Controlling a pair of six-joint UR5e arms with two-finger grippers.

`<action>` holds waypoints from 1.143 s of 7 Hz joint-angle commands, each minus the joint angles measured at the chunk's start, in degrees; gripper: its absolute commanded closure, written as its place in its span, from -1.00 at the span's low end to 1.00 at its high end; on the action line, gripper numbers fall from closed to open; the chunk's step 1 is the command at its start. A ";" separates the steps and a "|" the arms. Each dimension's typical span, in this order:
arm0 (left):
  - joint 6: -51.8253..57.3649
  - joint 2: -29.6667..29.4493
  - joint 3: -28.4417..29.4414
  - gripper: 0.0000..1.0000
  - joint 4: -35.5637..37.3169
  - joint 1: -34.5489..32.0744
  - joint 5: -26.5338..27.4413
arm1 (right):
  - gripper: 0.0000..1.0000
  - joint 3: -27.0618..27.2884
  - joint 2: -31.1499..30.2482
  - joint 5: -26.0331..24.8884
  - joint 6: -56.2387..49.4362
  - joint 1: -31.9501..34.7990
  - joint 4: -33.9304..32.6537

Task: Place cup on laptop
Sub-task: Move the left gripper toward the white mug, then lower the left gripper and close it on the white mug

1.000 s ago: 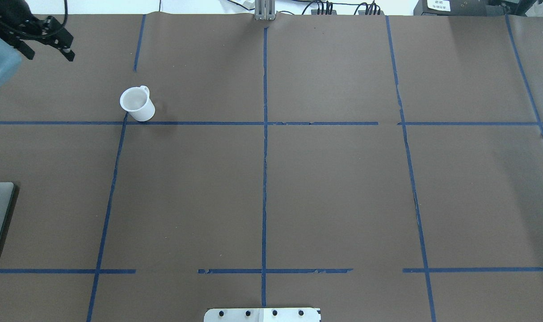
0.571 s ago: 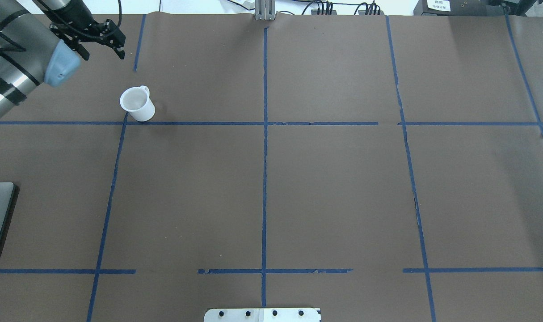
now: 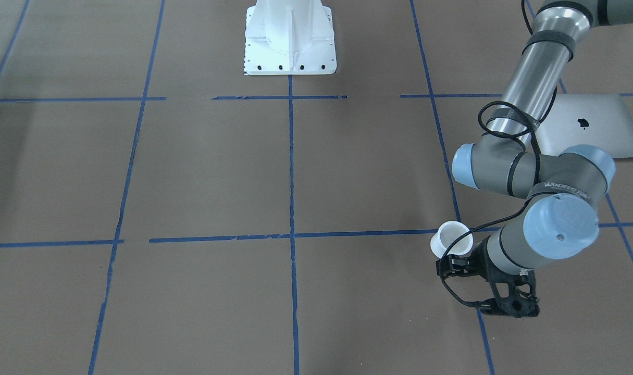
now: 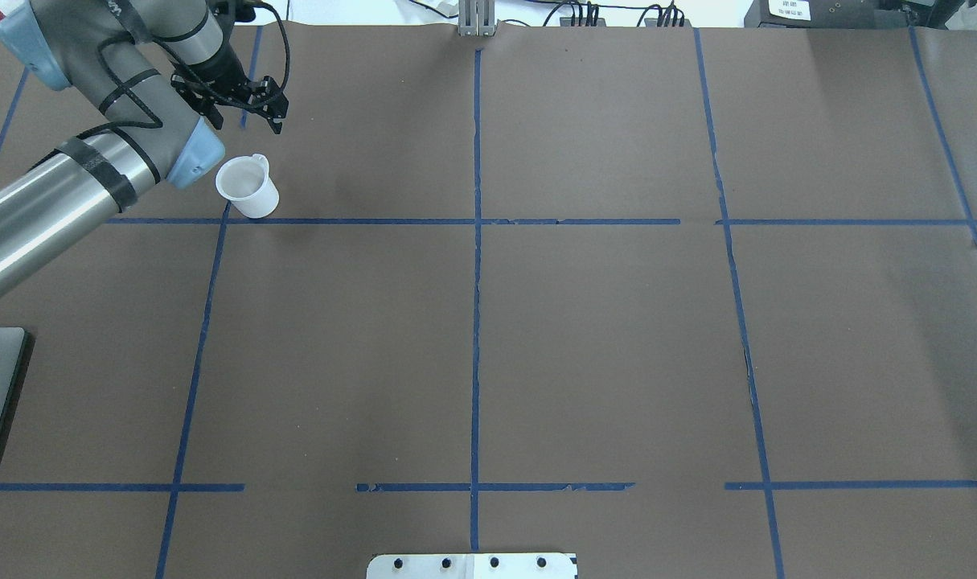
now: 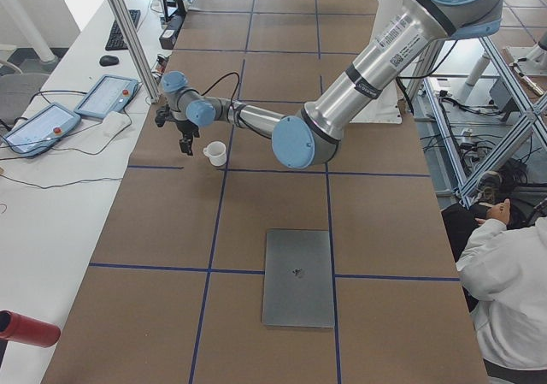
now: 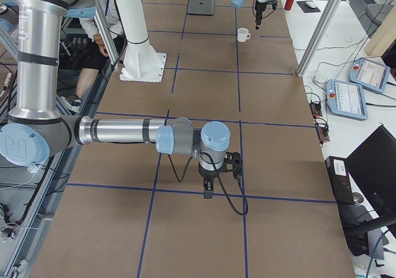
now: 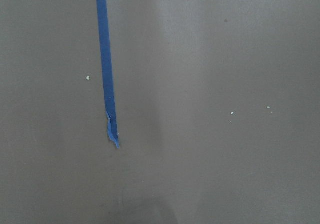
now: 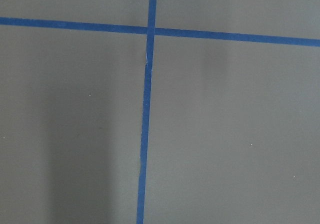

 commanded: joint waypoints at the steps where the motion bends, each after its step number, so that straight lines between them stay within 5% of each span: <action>1: 0.40 0.16 1.29 -0.93 -0.30 1.86 0.37 | -1.00 0.00 0.00 0.00 -0.02 0.00 0.00; 2: 0.40 0.16 1.38 -0.49 -0.30 1.95 0.28 | -1.00 0.00 0.00 0.00 0.07 0.00 0.00; 3: 1.10 0.07 1.38 0.56 0.39 1.95 0.02 | -1.00 0.00 0.00 0.00 0.07 0.00 0.00; 5: 1.11 1.12 1.47 0.67 0.66 2.04 -0.16 | -1.00 0.00 0.00 0.00 0.07 0.00 0.00; 6: 1.19 0.52 1.12 1.00 2.84 2.04 -0.24 | -1.00 0.00 0.00 -0.09 -0.02 0.00 0.00; 8: 1.54 -0.63 -1.76 1.00 8.47 0.29 -1.12 | -1.00 0.00 0.00 0.00 0.07 0.00 0.00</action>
